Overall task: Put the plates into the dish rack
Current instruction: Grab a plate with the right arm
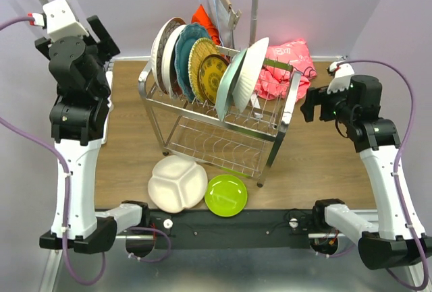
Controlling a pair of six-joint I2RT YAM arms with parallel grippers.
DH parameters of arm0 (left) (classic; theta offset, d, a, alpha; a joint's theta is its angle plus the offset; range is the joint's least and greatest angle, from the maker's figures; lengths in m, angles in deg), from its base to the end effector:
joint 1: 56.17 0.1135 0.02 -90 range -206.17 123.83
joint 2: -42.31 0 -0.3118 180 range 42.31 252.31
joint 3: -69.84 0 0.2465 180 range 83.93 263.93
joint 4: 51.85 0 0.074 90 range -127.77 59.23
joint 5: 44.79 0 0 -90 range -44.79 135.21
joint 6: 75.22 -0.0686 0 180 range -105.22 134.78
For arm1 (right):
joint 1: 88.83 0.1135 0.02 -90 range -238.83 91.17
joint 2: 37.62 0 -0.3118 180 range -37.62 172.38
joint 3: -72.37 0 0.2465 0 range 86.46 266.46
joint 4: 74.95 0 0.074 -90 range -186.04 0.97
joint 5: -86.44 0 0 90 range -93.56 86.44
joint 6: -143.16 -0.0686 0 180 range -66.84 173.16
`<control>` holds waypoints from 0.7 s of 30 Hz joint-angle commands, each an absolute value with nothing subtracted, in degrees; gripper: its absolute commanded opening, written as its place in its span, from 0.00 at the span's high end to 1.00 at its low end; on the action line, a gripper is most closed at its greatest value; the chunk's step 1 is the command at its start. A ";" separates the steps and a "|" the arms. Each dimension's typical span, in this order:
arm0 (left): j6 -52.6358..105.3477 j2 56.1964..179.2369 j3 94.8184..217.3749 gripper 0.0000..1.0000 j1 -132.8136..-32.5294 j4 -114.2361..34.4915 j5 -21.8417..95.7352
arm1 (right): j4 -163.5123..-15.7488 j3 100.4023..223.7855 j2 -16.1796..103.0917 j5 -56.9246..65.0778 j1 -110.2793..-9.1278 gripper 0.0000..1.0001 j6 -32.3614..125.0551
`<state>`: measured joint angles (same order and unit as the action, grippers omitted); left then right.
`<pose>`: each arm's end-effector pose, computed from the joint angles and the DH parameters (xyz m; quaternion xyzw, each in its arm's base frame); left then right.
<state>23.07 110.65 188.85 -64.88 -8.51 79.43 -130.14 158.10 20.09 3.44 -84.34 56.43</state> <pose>0.1944 0.0092 0.6106 -0.2186 0.6320 0.0861 0.7385 0.1962 0.0238 0.4280 -0.0894 0.8477 0.0576 0.5197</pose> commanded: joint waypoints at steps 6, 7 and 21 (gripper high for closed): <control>38.31 102.35 173.26 0.10 -54.07 3.97 58.14 | -136.06 154.40 19.59 12.78 -84.52 0.00 65.55; 39.11 101.56 171.48 0.10 -52.06 4.41 57.00 | -136.06 154.23 19.77 12.61 -84.61 0.00 65.64; 53.44 90.13 148.10 0.11 -48.44 6.18 46.18 | -149.30 155.10 21.18 19.37 -84.61 0.00 78.80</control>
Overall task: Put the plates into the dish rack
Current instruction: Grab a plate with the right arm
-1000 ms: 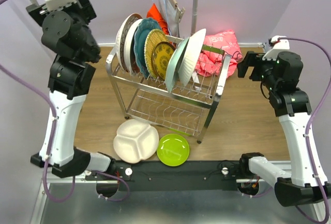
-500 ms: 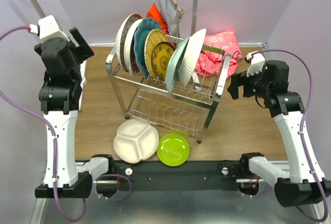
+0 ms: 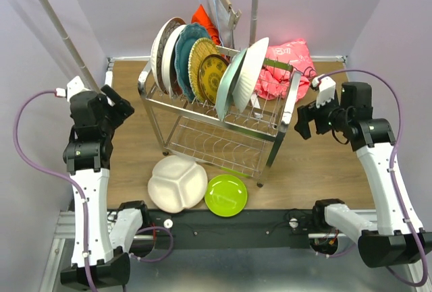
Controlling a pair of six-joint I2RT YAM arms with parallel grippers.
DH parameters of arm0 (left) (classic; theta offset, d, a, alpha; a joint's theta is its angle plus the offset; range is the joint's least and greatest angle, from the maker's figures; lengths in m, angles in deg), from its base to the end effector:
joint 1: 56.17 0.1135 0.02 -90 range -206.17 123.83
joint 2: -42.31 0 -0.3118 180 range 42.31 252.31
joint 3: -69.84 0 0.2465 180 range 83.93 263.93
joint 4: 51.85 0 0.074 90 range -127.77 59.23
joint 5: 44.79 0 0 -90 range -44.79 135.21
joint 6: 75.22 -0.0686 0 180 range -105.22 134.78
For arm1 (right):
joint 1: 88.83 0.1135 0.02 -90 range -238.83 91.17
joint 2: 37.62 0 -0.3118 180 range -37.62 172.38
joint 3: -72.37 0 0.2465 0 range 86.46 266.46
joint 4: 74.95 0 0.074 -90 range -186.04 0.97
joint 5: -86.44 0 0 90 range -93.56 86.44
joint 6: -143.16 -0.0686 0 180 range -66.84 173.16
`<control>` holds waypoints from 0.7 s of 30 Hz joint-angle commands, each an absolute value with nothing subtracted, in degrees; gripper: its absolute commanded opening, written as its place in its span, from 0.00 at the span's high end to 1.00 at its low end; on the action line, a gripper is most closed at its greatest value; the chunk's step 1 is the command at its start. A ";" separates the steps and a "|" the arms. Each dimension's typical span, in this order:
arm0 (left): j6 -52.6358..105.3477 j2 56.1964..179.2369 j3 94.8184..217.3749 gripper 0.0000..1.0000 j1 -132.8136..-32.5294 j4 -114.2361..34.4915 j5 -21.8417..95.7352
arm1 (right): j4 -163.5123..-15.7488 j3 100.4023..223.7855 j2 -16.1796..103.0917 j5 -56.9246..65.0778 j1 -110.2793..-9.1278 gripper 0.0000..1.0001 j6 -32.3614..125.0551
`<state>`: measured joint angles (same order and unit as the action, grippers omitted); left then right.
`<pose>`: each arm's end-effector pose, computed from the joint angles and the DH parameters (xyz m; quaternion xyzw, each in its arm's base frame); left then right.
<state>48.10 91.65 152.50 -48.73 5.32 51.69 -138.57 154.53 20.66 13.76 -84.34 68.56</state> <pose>0.1506 0.0275 0.4280 -0.3203 0.7735 -0.0759 0.5416 0.1865 0.0351 0.3893 -0.2176 0.8705 0.0958 0.4309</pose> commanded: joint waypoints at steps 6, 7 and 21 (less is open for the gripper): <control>52.13 89.86 145.46 0.11 -48.44 5.73 43.98 | -158.63 154.40 18.64 21.75 -84.61 0.03 94.45; 51.96 89.77 145.19 0.11 -48.44 6.00 43.98 | -159.34 154.14 18.02 22.36 -84.61 0.03 95.95; 50.64 88.36 142.64 0.11 -48.44 6.79 43.28 | -168.75 143.50 4.83 29.12 -84.44 0.12 122.50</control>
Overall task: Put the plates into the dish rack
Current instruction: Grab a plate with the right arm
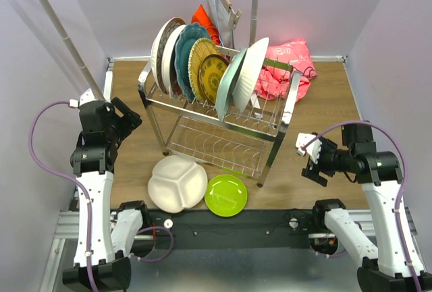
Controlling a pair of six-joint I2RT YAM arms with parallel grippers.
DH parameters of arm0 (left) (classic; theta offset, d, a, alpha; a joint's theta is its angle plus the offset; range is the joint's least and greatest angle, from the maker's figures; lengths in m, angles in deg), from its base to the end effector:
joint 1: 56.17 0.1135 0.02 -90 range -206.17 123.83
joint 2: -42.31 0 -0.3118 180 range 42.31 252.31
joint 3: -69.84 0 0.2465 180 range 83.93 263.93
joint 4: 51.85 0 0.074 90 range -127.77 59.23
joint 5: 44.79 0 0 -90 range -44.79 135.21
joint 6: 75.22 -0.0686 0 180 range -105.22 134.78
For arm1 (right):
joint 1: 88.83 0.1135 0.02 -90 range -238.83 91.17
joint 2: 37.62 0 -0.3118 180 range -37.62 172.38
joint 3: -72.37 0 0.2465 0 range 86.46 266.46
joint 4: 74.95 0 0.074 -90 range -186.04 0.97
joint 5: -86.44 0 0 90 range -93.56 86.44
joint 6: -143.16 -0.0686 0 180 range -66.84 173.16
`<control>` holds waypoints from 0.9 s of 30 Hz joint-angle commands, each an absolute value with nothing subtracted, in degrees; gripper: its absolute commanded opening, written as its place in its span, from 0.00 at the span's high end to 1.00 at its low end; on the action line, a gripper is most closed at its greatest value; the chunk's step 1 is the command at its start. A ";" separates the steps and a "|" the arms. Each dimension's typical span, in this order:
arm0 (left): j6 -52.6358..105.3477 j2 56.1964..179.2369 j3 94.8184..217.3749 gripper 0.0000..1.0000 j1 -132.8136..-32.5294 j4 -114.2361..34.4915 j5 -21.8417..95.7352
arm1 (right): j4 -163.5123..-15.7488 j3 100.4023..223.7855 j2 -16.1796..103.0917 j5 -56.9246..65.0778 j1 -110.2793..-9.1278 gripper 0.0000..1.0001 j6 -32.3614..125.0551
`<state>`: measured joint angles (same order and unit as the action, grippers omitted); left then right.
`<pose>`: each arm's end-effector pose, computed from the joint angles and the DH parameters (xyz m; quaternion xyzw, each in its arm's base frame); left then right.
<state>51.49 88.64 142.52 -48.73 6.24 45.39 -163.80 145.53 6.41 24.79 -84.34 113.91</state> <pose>0.1456 0.0192 0.3734 -0.3290 0.8092 -0.1217 0.4713 0.0761 0.0387 0.3342 -0.5584 0.7538 0.0891 0.3348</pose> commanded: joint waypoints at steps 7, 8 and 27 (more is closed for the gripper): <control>50.20 88.98 143.26 0.11 -48.35 7.76 41.87 | -168.75 139.29 7.72 37.47 -83.65 0.15 125.06; 50.20 88.89 143.17 0.11 -48.44 8.19 42.22 | -168.75 138.32 7.81 38.00 -83.73 0.16 125.67; 52.13 87.22 135.70 0.11 -48.35 8.46 42.66 | -168.66 122.50 4.83 50.57 -82.50 0.48 159.49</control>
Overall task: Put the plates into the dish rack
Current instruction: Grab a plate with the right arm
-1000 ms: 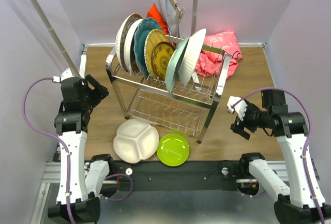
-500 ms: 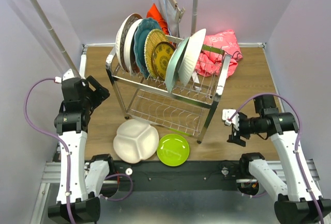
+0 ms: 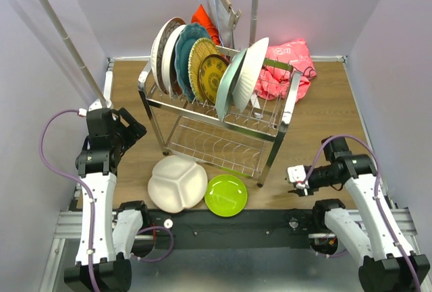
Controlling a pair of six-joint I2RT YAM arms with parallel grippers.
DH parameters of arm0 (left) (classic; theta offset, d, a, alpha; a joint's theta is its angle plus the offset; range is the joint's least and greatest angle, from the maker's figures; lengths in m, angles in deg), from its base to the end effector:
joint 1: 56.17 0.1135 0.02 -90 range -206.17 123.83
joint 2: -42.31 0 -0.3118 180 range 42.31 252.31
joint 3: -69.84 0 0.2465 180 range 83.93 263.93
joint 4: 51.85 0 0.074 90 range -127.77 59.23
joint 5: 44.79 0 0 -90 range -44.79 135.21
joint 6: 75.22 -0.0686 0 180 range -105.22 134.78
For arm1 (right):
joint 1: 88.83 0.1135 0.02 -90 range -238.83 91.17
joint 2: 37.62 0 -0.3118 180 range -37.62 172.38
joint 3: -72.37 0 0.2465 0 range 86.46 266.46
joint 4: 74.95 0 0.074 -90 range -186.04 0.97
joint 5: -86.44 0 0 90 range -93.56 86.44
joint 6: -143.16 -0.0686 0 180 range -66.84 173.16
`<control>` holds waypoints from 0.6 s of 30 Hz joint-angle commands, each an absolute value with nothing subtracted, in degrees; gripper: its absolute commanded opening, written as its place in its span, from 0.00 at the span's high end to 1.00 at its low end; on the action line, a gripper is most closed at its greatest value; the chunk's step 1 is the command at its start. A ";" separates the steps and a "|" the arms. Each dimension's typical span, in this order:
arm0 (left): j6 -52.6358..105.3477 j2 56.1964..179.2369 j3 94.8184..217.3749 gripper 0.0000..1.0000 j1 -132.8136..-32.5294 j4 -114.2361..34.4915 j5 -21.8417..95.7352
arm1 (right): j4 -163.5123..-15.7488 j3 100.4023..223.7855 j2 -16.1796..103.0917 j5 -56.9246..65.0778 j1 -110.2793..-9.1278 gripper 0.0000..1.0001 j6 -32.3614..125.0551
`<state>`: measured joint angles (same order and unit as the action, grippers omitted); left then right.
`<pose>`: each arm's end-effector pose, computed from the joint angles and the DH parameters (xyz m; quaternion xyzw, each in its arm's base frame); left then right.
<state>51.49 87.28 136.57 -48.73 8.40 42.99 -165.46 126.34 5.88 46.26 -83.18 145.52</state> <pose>0.1391 0.0155 0.3365 -0.3306 0.8376 -0.1266 0.4159 0.0512 0.0577 0.2564 -0.7060 0.5651 0.2510 0.3453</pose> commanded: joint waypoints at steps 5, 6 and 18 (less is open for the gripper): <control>54.14 87.05 134.90 0.11 -48.44 8.20 44.67 | -168.58 118.20 3.60 51.98 -82.42 0.49 170.38; 54.59 86.96 134.90 0.11 -48.44 8.46 46.86 | -168.58 116.62 3.51 52.07 -82.41 0.49 171.80; 55.47 87.39 131.22 0.12 -48.35 10.39 47.32 | -168.58 111.42 11.05 54.53 -81.98 0.39 189.21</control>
<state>55.44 87.30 132.96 -48.73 8.56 46.22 -165.52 111.82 7.26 51.24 -82.74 166.04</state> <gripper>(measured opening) 0.892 0.602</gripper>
